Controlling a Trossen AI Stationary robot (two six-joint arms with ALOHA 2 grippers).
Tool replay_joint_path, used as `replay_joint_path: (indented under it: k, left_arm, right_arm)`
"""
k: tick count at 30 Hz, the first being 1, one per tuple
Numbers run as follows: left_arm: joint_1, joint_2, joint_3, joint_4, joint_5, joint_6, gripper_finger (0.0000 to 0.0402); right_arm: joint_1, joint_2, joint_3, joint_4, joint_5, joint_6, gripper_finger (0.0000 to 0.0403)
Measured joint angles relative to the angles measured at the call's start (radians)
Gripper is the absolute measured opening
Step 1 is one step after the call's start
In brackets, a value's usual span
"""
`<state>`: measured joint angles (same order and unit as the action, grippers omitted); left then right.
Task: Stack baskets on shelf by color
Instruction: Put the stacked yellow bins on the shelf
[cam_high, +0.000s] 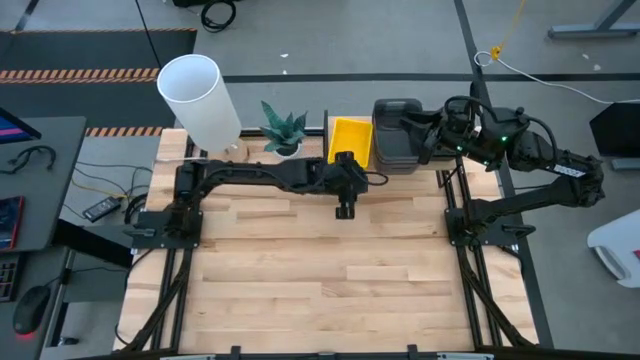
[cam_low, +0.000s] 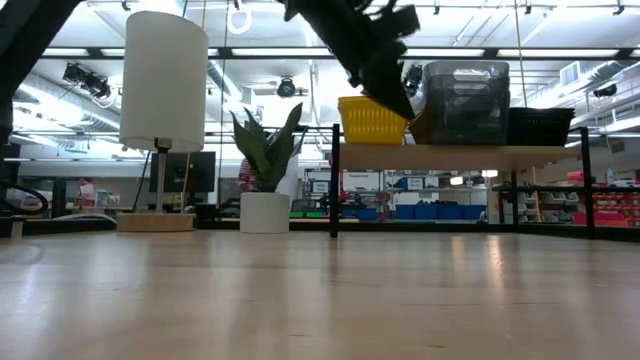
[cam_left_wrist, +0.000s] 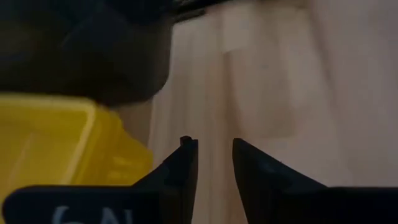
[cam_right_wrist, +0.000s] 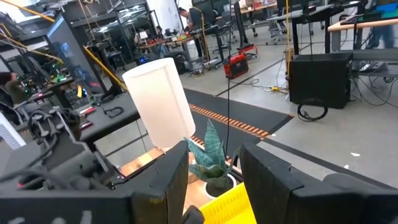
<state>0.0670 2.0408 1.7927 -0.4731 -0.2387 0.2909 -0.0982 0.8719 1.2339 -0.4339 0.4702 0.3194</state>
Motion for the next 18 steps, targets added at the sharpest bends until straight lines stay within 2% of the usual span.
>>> replay_joint_path:
  k: [5,12,18]
  left_arm:
    - [-0.004,0.037,-0.001,0.024,-0.124,-0.043,0.0105]
    - [-0.009,0.048,0.0,0.17,-0.136,-0.043,0.0105]
    - [0.001,0.059,0.001,0.231,-0.161,-0.041,0.0105]
  right_arm:
    - [0.0,0.0,0.0,0.0,0.0,0.004,0.015]
    - [0.0,0.0,0.0,0.007,-0.019,0.012,0.015]
    - [0.0,0.0,0.0,0.013,-0.019,0.011,0.015]
